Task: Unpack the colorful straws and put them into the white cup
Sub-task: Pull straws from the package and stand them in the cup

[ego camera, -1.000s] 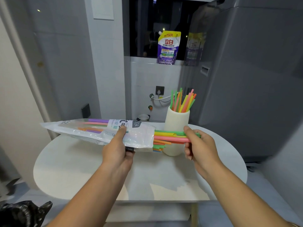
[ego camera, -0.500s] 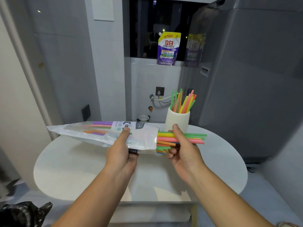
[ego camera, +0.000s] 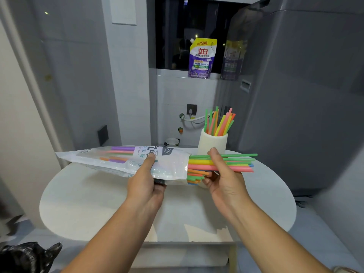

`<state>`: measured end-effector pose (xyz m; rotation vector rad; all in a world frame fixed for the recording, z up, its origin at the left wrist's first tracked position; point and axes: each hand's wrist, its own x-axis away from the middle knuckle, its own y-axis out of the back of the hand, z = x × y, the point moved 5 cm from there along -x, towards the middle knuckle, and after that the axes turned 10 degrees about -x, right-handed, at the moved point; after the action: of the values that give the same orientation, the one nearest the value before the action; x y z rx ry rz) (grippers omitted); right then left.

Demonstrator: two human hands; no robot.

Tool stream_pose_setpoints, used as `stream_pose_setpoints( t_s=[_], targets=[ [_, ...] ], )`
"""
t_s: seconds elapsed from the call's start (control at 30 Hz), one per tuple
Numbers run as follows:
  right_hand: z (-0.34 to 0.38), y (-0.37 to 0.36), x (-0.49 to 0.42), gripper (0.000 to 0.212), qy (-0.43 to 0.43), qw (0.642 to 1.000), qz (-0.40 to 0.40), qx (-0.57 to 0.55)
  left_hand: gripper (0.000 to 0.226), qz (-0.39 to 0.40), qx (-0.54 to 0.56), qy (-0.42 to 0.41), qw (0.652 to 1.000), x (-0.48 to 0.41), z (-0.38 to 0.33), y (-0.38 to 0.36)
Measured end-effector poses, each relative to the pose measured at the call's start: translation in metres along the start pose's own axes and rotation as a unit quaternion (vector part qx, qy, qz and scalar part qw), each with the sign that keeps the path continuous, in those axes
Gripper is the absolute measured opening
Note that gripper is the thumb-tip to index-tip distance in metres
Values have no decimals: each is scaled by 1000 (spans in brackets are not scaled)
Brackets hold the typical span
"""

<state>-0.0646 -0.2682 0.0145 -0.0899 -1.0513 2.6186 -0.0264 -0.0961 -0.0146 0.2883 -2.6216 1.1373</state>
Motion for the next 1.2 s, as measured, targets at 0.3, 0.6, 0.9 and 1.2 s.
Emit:
stream_pose_setpoints(
  t_s=[0.3, 0.6, 0.9, 1.2],
  targets=[
    [9, 3, -11, 8, 44, 993, -9, 111, 38, 7, 3, 10, 1000, 3, 3, -2],
    [46, -5, -14, 14, 117, 982, 5, 148, 39, 7, 17, -4, 1000, 0, -4, -3],
    [46, -2, -18, 14, 96, 983, -1, 159, 37, -2, 15, 4, 1000, 0, -1, -3],
    [87, -8, -16, 16, 150, 972, 7, 183, 39, -9, 38, -9, 999, -4, -10, 0]
  ],
)
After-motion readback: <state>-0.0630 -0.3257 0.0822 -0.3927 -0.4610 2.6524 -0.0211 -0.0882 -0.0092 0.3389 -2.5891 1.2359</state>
